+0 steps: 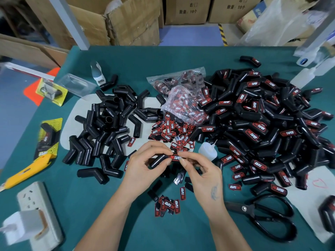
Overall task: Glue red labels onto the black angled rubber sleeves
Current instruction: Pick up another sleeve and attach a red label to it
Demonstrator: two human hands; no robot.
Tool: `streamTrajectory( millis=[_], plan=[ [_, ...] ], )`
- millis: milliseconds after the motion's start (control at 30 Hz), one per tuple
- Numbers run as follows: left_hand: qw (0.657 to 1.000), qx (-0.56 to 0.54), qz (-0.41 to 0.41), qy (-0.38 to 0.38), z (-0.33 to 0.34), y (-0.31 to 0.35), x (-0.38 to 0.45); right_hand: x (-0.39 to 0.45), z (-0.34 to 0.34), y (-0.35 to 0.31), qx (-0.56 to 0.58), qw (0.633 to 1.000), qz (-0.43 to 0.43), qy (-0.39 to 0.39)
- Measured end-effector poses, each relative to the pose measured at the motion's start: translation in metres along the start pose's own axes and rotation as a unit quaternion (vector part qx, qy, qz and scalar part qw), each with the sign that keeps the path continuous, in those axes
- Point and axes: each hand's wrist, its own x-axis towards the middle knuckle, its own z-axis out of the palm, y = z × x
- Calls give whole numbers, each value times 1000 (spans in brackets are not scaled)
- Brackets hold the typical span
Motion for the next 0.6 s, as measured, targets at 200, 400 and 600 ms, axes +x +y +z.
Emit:
streamTrajectory(
  millis=[200, 400, 600],
  plan=[
    [1000, 21, 13, 4, 1, -2, 0, 0, -3, -4, -20, 999, -25, -19],
    [1000, 18, 21, 11, 3, 2, 0, 0, -3, -5, -23, 999, -35, -24],
    [999, 25, 19, 14, 4, 4, -1, 1, -2, -5, -38, 997, -59, -28]
  ],
)
